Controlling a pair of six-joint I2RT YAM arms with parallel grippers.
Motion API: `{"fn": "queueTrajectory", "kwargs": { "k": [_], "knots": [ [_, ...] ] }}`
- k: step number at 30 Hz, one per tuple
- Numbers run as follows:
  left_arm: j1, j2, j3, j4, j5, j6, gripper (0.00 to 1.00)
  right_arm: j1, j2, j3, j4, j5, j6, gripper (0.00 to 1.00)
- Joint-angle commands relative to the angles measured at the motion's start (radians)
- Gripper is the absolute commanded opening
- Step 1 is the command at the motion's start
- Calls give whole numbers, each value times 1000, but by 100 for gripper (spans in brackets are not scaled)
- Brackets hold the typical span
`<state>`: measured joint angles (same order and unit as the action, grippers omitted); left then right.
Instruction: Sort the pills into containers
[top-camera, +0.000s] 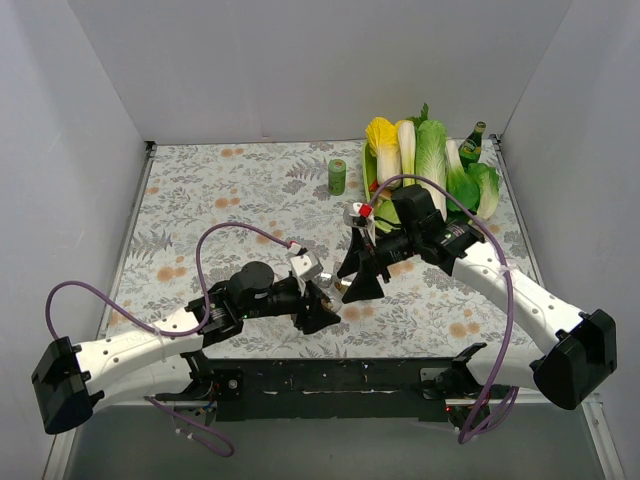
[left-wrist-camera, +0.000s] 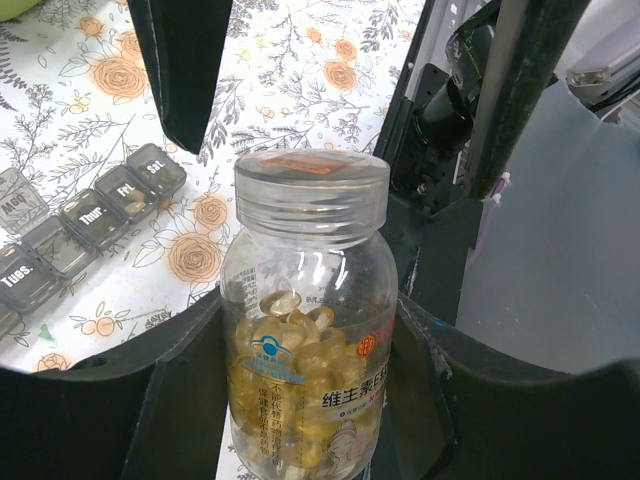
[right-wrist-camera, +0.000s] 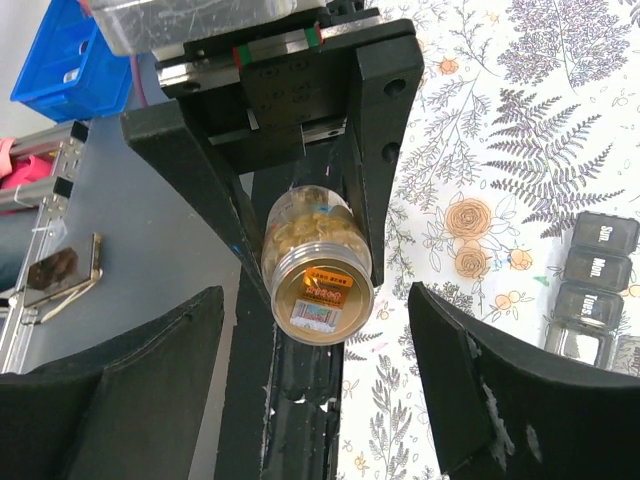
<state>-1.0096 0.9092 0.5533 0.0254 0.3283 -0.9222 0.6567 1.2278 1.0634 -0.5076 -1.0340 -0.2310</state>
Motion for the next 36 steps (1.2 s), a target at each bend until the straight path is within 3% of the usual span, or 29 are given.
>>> {"fn": "queueTrajectory", "kwargs": {
  "k": [1, 12, 15, 19, 22, 24, 27, 28, 29, 32, 36],
  "knots": [
    [5, 3, 7, 34, -31, 3, 0, 11, 1, -20, 83, 8, 94, 78],
    [5, 16, 17, 44, -41, 8, 0, 31, 27, -10, 80, 28, 90, 62],
    [5, 16, 16, 41, -43, 11, 0, 35, 27, -5, 69, 6, 75, 50],
    [5, 7, 16, 30, -40, 14, 0, 38, 25, 6, 41, -69, -7, 17],
    [5, -7, 10, 21, -26, 22, 0, 40, 27, 30, -15, -129, -135, 8],
    [5, -15, 7, 16, -8, 23, 0, 46, 32, 62, -104, -168, -242, 6],
    [5, -33, 4, 10, 26, 28, 0, 73, 24, 119, -242, -178, -592, 6],
    [5, -36, 5, 7, 35, 32, 0, 95, 22, 135, -356, -161, -691, 6],
    [5, -39, 7, 4, 40, 36, 0, 103, 25, 150, -402, -143, -901, 7],
    [5, -41, 13, -5, 58, 39, 0, 118, 44, 185, -463, -78, -1068, 9],
    [5, -43, 20, -16, 60, 40, 0, 119, 75, 210, -479, -38, -1076, 18]
  ]
}}
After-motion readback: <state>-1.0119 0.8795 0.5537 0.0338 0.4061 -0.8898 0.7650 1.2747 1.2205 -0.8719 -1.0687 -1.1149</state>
